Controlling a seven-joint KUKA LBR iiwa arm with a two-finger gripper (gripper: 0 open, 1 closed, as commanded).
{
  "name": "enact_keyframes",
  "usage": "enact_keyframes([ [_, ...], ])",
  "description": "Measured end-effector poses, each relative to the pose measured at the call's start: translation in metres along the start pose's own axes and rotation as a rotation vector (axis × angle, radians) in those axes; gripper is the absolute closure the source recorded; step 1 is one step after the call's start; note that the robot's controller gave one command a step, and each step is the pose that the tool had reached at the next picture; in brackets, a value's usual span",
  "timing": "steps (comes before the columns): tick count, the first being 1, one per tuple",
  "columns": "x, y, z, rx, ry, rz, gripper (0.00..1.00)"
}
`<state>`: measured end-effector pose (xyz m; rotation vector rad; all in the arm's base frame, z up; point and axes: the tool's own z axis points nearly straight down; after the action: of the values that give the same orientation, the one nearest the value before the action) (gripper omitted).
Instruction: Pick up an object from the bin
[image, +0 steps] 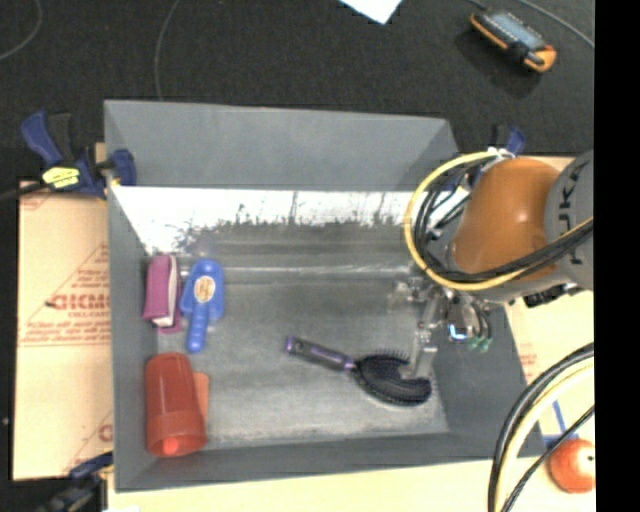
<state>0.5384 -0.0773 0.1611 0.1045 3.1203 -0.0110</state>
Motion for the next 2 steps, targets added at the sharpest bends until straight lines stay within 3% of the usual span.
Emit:
enact_keyframes([
  [1, 0.013, 0.000, 0.061, -0.005, 0.021, -0.029, 0.00],
  [2, 0.034, 0.008, 0.090, -0.001, -0.006, 0.217, 0.00],
])
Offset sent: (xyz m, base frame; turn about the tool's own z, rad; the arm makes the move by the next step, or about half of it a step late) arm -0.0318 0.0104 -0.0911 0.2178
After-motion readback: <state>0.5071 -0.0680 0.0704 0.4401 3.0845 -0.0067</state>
